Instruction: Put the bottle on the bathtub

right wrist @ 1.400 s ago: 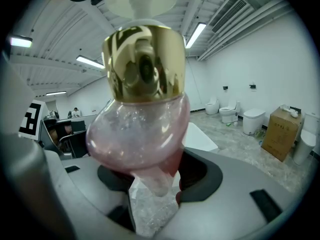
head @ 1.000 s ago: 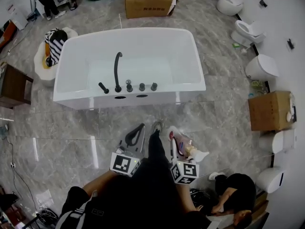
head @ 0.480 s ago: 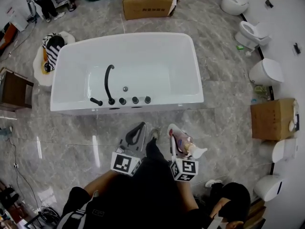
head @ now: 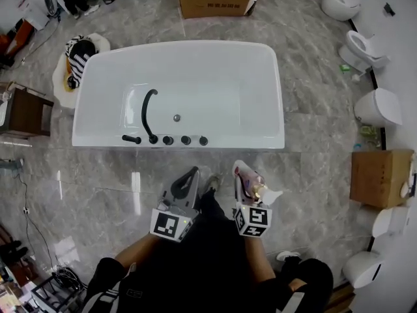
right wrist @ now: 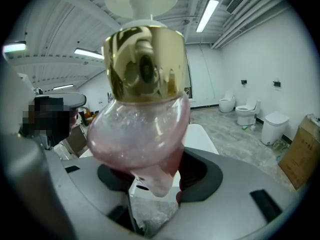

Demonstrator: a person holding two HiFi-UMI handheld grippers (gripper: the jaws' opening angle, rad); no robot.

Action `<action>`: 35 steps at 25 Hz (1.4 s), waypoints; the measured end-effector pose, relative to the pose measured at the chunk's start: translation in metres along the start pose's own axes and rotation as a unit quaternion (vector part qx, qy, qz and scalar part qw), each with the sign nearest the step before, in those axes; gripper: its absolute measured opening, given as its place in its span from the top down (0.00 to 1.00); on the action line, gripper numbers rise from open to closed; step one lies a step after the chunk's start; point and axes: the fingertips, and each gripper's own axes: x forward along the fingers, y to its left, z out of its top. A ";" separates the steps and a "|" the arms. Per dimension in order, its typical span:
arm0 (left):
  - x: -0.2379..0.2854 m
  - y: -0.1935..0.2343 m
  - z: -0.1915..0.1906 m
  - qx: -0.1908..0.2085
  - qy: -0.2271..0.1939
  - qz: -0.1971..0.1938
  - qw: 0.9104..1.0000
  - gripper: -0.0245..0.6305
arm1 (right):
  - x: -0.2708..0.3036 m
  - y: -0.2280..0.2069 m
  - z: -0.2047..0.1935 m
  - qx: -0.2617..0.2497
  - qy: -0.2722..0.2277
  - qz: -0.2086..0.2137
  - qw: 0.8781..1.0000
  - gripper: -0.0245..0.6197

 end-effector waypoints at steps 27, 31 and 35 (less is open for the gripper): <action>0.125 0.070 0.007 -0.027 0.020 -0.040 0.999 0.94 | 0.221 -0.072 -0.071 -0.032 0.106 -0.047 0.993 0.61; 0.136 0.073 0.005 -0.031 0.023 -0.042 0.998 0.94 | 0.243 -0.083 -0.091 -0.033 0.121 -0.042 0.991 0.61; 0.142 0.075 -0.002 -0.036 0.031 -0.042 0.998 0.94 | 0.262 -0.092 -0.117 -0.038 0.136 -0.042 0.989 0.61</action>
